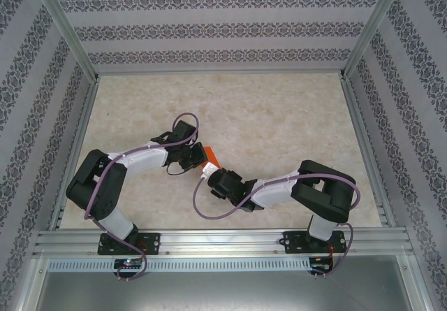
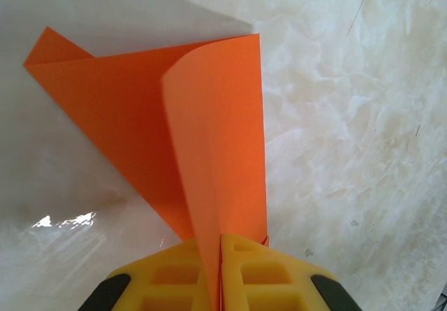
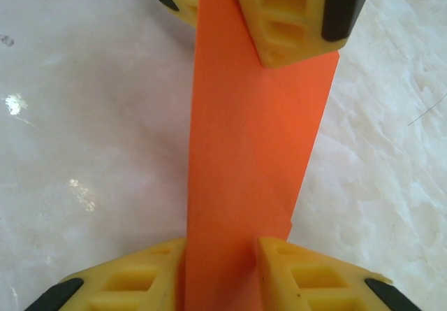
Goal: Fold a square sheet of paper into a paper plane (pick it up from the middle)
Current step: Fold the wing for the fifth time at the center of the table.
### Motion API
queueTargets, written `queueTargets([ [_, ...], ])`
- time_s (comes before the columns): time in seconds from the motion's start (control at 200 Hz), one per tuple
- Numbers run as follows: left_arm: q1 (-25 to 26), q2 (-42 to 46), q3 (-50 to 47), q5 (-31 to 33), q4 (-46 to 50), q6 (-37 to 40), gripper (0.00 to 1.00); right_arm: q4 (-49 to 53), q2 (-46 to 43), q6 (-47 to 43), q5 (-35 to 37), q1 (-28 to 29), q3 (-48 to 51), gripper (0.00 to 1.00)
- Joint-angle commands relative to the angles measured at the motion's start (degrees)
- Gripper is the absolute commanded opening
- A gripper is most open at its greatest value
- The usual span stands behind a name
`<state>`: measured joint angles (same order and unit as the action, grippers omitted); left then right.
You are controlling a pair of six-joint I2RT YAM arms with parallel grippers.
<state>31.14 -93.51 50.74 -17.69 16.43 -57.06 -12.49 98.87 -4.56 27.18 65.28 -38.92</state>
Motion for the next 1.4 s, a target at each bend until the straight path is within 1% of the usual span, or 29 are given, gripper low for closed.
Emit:
queueTargets([
  [0.0, -0.5, -1.1, 1.4, -0.8, 1.6, 1.4, 0.09, -2.6, -0.1, 0.2, 1.3, 0.9, -1.5, 0.30],
  [0.12, -0.5, -1.2, 1.5, -1.0, 1.6, 1.4, 0.09, -3.0, 0.7, 0.3, 1.5, 1.1, -2.0, 0.31],
  [0.225, -0.5, -1.3, 1.7, -1.1, 1.7, 1.4, 0.09, -3.0, 1.1, 0.6, 2.3, 1.1, -2.0, 0.28],
  [0.32, -0.5, -1.5, 1.8, -1.1, 1.9, 1.6, 0.09, -3.3, 1.0, 1.2, 2.3, 1.1, -1.5, 0.24],
  [0.405, -0.5, -1.2, 1.9, -1.1, 1.9, 1.6, 0.09, -2.7, 1.3, 2.3, 2.3, 1.1, -1.5, 0.17],
  [0.51, -0.5, -1.1, 2.2, -1.2, 2.1, 1.9, 0.10, -2.4, 1.9, 3.6, 2.8, 1.1, -1.3, 0.17],
  [0.54, -0.5, -1.1, 2.3, -1.2, 2.3, 2.0, 0.10, -2.4, 2.1, 3.8, 3.2, 1.1, -1.3, 0.18],
  [0.57, -0.5, -1.0, 2.4, -1.2, 2.5, 2.1, 0.10, -2.2, 2.3, 4.0, 3.5, 1.1, -1.3, 0.22],
  [0.684, -0.5, -0.9, 2.3, -1.3, 2.7, 2.3, 0.10, -2.4, 2.4, 4.0, 4.2, 1.1, -1.2, 0.22],
  [0.759, -0.5, -0.9, 2.4, -1.3, 2.8, 2.3, 0.10, -2.6, 2.2, 3.8, 4.0, 1.1, -1.2, 0.19],
  [0.874, -0.5, -0.9, 2.4, -1.0, 3.0, 2.3, 0.10, -2.6, 2.1, 4.0, 4.3, 1.2, -1.1, 0.17],
  [0.949, -0.5, -0.9, 2.5, -1.0, 3.2, 2.4, 0.10, -2.5, 2.2, 4.1, 4.3, 1.0, -1.0, 0.14],
  [1.019, -0.5, -0.8, 2.6, -1.0, 3.4, 2.6, 0.10, -2.3, 2.1, 4.4, 4.0, 1.0, -1.0, 0.07],
  [1.054, -0.5, -0.7, 2.7, -0.9, 3.5, 2.8, 0.12, -2.2, 1.9, 4.8, 3.7, 1.0, -0.9, 0.04],
  [1.119, -0.5, -0.3, 2.7, -0.7, 3.6, 3.1, 0.17, -2.2, 1.4, 6.0, 2.8, 0.8, -0.7, 0.00],
  [1.189, -0.5, 0.5, 3.0, -0.2, 4.3, 3.6, 0.24, -1.6, 0.7, 7.9, 1.0, 0.4, -0.9, 0.00],
  [1.249, -0.5, 1.7, 3.2, 0.4, 5.2, 4.0, 0.26, -0.9, 0.2, 10.0, -0.8, 0.1, -1.1, 0.00],
  [1.314, -0.6, 3.2, 3.6, 1.8, 6.7, 4.4, 0.37, -0.9, -0.5, 12.6, -3.0, -0.3, -0.9, 0.00],
  [1.394, -0.7, 5.4, 3.9, 3.9, 8.8, 5.0, 0.41, -1.2, -1.7, 16.8, -7.7, -1.1, -0.7, 0.00],
])
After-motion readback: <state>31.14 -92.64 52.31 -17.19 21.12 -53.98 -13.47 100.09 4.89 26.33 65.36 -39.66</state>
